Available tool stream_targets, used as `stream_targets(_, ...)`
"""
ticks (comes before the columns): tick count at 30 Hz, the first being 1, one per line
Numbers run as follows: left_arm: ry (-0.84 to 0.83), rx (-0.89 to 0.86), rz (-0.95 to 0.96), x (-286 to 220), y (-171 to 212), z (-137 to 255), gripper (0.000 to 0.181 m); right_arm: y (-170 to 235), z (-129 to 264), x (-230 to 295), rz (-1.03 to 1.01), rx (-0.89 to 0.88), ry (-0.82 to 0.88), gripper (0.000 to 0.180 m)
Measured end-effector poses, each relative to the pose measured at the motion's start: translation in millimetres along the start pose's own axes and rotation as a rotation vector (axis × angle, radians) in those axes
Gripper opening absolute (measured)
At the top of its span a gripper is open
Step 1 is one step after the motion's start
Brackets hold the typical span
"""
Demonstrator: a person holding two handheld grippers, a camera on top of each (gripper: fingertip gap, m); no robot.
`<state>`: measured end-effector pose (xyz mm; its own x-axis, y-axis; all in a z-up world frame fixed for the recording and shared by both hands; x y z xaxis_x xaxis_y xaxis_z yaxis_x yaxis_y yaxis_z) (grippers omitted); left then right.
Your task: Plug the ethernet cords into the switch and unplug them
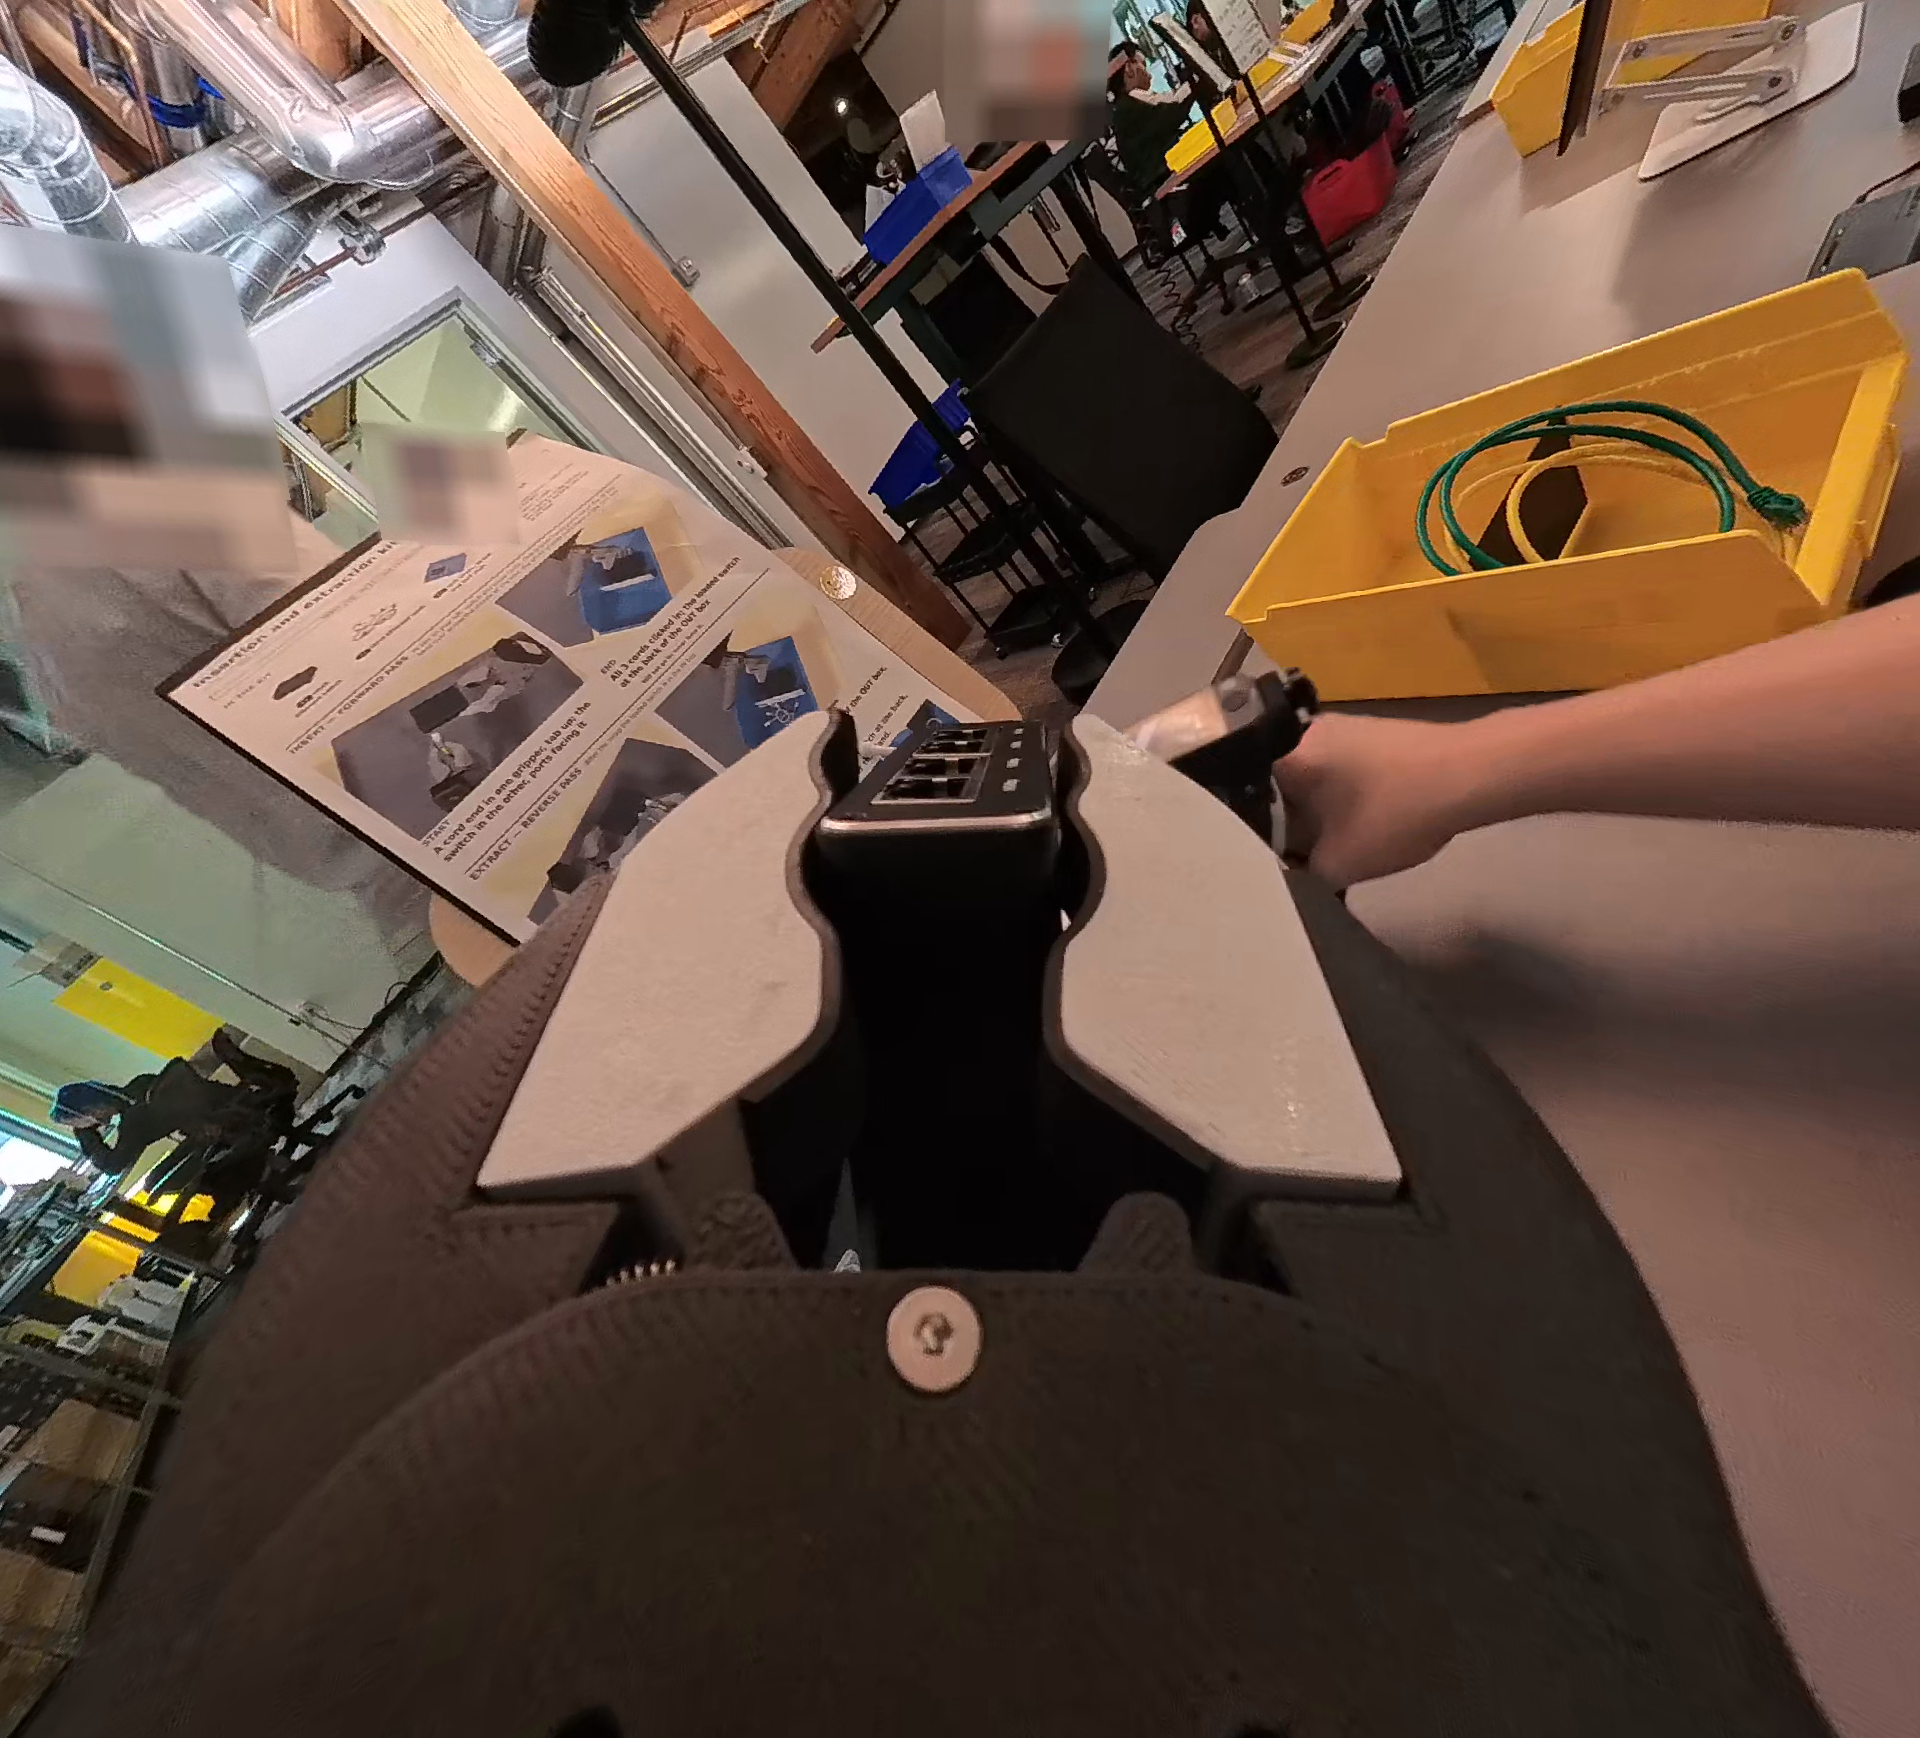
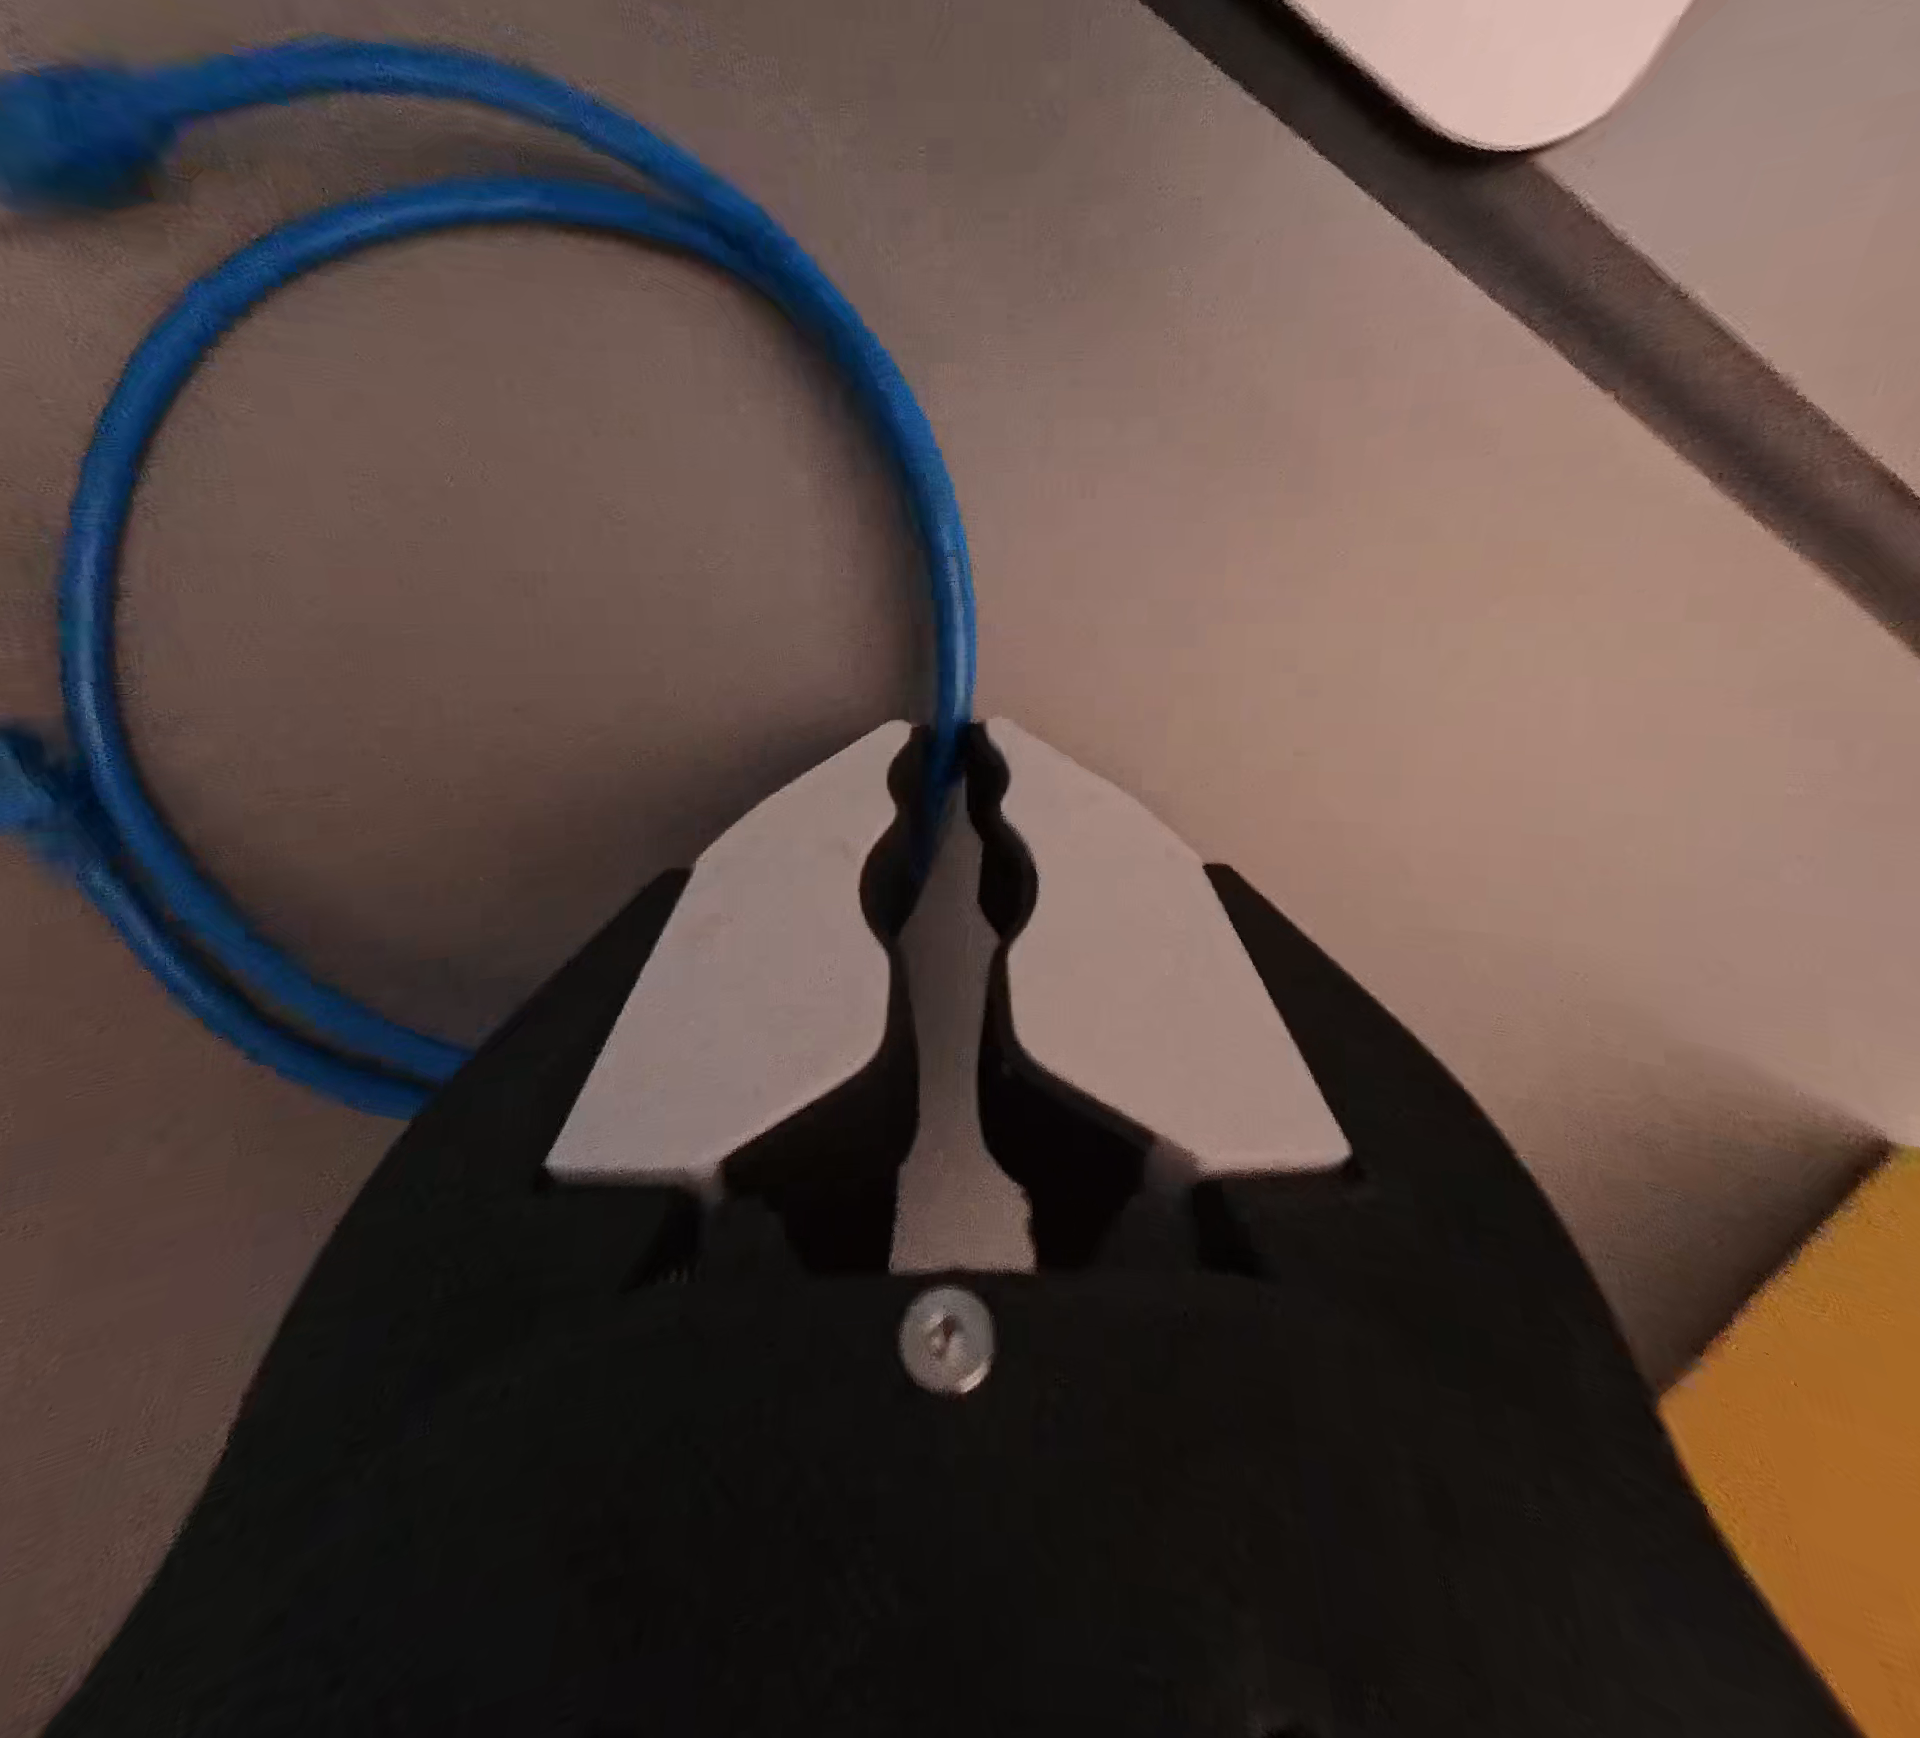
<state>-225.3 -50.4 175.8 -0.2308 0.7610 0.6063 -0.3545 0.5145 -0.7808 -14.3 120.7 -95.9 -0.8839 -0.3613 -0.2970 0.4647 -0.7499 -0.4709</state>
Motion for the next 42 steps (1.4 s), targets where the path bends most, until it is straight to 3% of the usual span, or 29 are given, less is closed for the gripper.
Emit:
stream_targets(1,-0.002,-0.004,0.0,0,-1,1,0.036,1,11,-7,0.038,-0.037,0.043,0.007)
stream_targets(4,-0.004,-0.017,0.0,0,-3,3,0.036,0,70,-29,0.137,-0.208,0.139,0.006)
stream_targets(9,-0.015,-0.014,-0.003,1,-3,5,0.036,20,222,-87,0.315,-0.512,0.47,0.007)
stream_targets(13,-0.011,-0.002,-0.012,-1,-4,1,0.036,62,305,-163,0.33,-0.567,0.626,0.007)
stream_targets(17,0.016,0.012,-0.037,-10,-7,-9,0.036,113,301,-219,0.348,-0.496,0.605,0.007)
stream_targets(23,0.049,0.024,-0.067,-22,-10,-22,0.036,174,223,-239,0.407,-0.368,0.504,0.007)
stream_targets(30,0.102,-0.021,-0.038,-26,-12,-26,0.036,207,156,-240,0.36,-0.256,0.391,0.008)
stream_targets(33,0.127,-0.042,-0.022,-26,-12,-28,0.036,206,152,-244,0.319,-0.171,0.373,0.026)
stream_targets(35,0.14,-0.048,-0.016,-27,-12,-29,0.036,191,167,-239,0.32,-0.254,0.396,0.034)
stream_targets(38,0.171,-0.061,-0.023,-31,-12,-31,0.036,141,218,-206,0.352,-0.534,0.424,0.036)
stream_targets(42,0.236,-0.079,-0.039,-40,-14,-36,0.036,72,294,-96,0.534,-0.971,0.302,0.044)
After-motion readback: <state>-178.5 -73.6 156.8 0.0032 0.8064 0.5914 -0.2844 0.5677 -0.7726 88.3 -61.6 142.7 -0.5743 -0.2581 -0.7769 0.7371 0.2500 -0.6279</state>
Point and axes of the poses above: each gripper's, where its closed fingertips meet, z back along the fingers, y out of its underside, x = y × z across the jaws, the point moved 6 cm from there along z, back along the fingers, and after that the axes turned 15 degrees about y, right-handed, at the moved point
